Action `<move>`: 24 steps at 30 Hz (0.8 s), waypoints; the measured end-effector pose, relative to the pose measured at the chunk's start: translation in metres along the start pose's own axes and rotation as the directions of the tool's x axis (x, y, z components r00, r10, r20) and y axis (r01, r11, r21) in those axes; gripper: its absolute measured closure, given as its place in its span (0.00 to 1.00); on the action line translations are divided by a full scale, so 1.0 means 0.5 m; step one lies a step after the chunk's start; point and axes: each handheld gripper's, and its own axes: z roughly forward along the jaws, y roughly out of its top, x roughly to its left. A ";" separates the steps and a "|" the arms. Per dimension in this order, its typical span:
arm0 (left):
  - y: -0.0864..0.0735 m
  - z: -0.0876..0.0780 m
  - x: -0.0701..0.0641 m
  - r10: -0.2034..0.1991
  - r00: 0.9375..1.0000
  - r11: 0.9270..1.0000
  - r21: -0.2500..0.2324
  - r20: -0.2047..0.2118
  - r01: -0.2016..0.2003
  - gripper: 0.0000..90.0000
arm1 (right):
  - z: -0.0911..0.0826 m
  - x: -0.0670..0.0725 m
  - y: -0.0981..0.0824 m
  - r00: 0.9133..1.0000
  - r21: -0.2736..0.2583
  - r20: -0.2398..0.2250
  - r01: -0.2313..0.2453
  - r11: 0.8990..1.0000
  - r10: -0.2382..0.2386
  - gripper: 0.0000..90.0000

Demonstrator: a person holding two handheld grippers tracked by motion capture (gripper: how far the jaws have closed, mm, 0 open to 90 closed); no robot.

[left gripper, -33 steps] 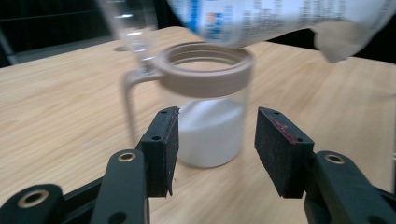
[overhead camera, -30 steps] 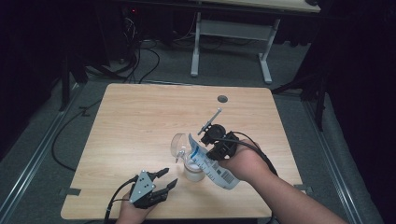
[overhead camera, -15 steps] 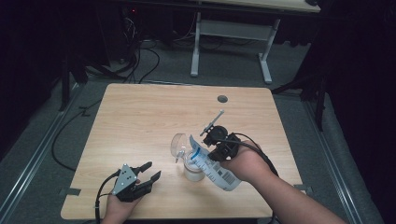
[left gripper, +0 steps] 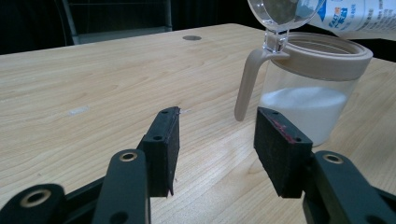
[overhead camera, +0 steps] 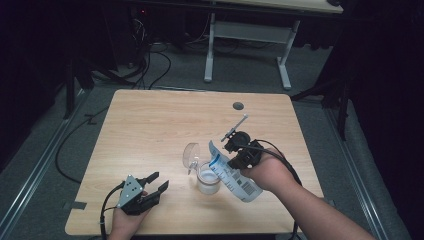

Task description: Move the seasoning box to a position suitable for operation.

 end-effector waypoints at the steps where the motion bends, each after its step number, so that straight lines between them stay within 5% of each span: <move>1: 0.000 0.000 0.000 0.000 1.000 1.000 0.000 0.000 0.000 0.57 | -0.001 -0.005 -0.001 1.000 -0.001 0.005 -0.003 1.000 0.003 1.00; 24: -0.002 0.002 -0.003 0.008 1.000 1.000 0.008 0.000 -0.008 0.57 | 0.034 -0.123 -0.055 0.987 -0.004 0.068 -0.148 0.989 0.148 1.00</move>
